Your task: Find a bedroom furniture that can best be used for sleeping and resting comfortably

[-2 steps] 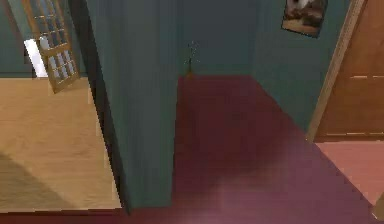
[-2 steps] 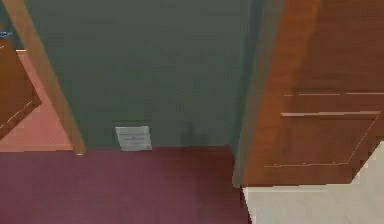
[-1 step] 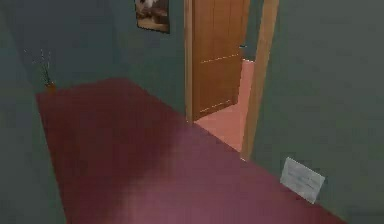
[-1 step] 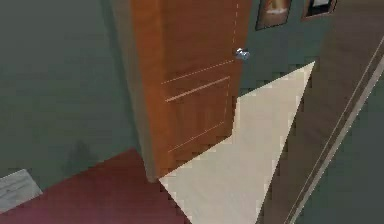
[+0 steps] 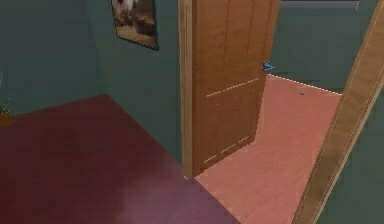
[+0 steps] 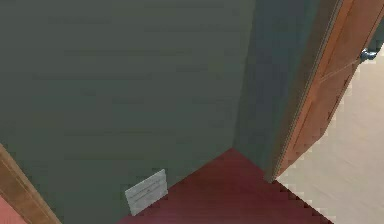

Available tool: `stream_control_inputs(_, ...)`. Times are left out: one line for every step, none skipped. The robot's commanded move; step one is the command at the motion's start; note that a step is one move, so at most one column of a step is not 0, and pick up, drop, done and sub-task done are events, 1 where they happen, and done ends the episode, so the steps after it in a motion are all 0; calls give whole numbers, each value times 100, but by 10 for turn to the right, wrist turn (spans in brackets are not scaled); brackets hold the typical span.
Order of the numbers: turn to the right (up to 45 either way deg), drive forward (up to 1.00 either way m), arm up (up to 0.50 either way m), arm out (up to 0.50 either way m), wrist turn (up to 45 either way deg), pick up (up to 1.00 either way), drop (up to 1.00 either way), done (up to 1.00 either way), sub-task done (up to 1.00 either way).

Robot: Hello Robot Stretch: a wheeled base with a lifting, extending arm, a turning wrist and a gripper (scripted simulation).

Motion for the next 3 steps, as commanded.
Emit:
stream_control_inputs(60,0,0,0,0,0,0,0,0)
stream_control_inputs(0,55,0,0,0,0,0,0,0)
stream_control_inputs(420,0,0,0,0,0,0,0,0)
